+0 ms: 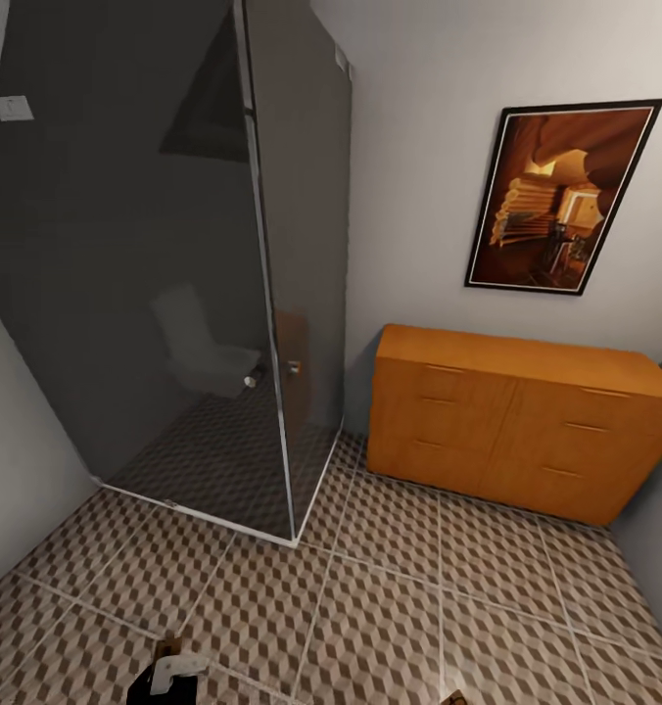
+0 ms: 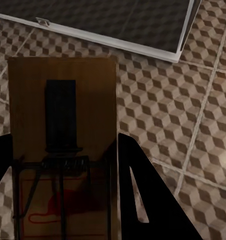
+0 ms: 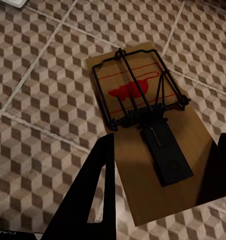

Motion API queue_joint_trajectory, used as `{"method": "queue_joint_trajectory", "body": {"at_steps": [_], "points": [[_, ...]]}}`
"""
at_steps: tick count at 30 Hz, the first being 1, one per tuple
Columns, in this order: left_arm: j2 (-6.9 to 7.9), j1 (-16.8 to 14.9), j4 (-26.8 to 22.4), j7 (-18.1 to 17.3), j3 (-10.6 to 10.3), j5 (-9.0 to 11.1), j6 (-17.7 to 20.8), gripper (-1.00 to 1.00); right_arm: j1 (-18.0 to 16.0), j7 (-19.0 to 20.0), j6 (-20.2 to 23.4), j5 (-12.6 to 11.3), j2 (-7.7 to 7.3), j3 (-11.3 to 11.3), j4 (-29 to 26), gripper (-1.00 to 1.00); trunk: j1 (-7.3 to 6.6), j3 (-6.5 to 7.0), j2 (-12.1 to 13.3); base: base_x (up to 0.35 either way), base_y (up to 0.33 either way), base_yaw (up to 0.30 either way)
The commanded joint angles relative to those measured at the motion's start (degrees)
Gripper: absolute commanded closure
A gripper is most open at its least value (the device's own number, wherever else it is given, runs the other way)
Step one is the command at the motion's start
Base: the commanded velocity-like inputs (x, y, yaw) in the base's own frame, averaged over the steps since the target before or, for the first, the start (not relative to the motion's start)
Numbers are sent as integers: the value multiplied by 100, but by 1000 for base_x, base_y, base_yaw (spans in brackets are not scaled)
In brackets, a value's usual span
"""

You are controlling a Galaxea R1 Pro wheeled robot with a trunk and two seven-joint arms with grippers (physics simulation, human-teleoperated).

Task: Take the four mousetraps from the cabinet in the bathroom and place them on the bathroom floor. Make sure all four end up on the same floor surface, and ensure that at least two of them are either under or directly next to the same bathroom sink.

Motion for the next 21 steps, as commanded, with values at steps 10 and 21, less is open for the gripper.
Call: {"method": "queue_joint_trajectory", "body": {"at_steps": [10, 21], "points": [[-13, -9, 18, 50, -47, -18, 149, 100, -4, -69, -4, 36, -2, 32, 2, 100, 2, -12, -13, -98, -93, 251], [-14, -10, 18, 48, -47, -18, 156, 100, -4, -69, -4, 36, -2, 32, 1, 100, 2, -12, -13, -98, -93, 251]]}}
